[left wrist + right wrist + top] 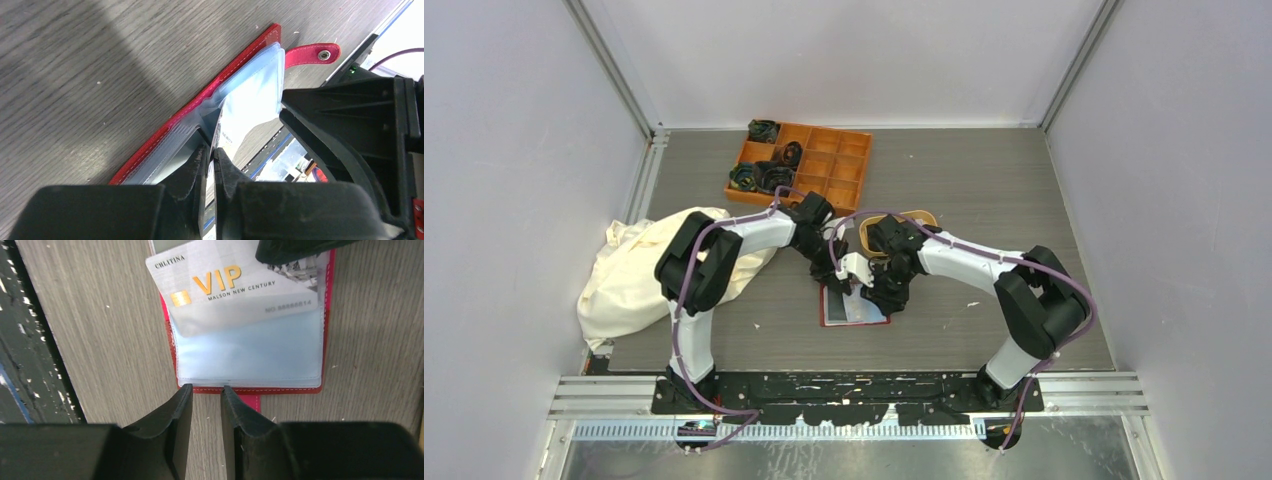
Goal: Put the credit cards into the card holder
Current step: Insert the credit card into the card holder.
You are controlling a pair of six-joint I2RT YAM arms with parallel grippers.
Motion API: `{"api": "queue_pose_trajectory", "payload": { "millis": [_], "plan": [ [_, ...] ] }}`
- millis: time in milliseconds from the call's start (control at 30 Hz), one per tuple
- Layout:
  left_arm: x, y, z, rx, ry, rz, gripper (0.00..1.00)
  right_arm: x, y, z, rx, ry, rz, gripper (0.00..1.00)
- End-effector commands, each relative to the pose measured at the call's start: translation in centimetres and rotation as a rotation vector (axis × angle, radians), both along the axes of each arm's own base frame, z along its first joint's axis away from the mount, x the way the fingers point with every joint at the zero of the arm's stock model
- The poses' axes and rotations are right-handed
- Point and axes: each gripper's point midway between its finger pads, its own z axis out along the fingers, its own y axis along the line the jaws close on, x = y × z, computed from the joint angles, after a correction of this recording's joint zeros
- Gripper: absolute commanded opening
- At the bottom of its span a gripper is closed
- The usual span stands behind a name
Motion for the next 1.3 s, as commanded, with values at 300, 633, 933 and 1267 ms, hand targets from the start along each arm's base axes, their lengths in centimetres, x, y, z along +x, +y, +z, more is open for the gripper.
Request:
{"api": "queue_pose_trajectory", "payload": {
  "millis": [300,633,933,1267],
  "plan": [
    [-0.3,-0.1,-1.7,0.028,0.013,-0.037,0.12,0.6,10.4,6.3,0.311,-0.361,0.220,0.29],
    [-0.2,-0.3,-1.7,0.022,0.019,-0.051,0.14,4.8,12.9,2.3,0.105,-0.567,0.120,0.12],
    [-0.1,-0.3,-1.8,0.021,0.021,-0.053,0.16,4.9,9.8,1.3,-0.035,-0.588,0.158,0.12],
    [-0.2,-0.2,-1.7,0.023,0.018,-0.047,0.18,3.5,5.6,1.3,-0.053,-0.413,0.167,0.12]
  ]
}}
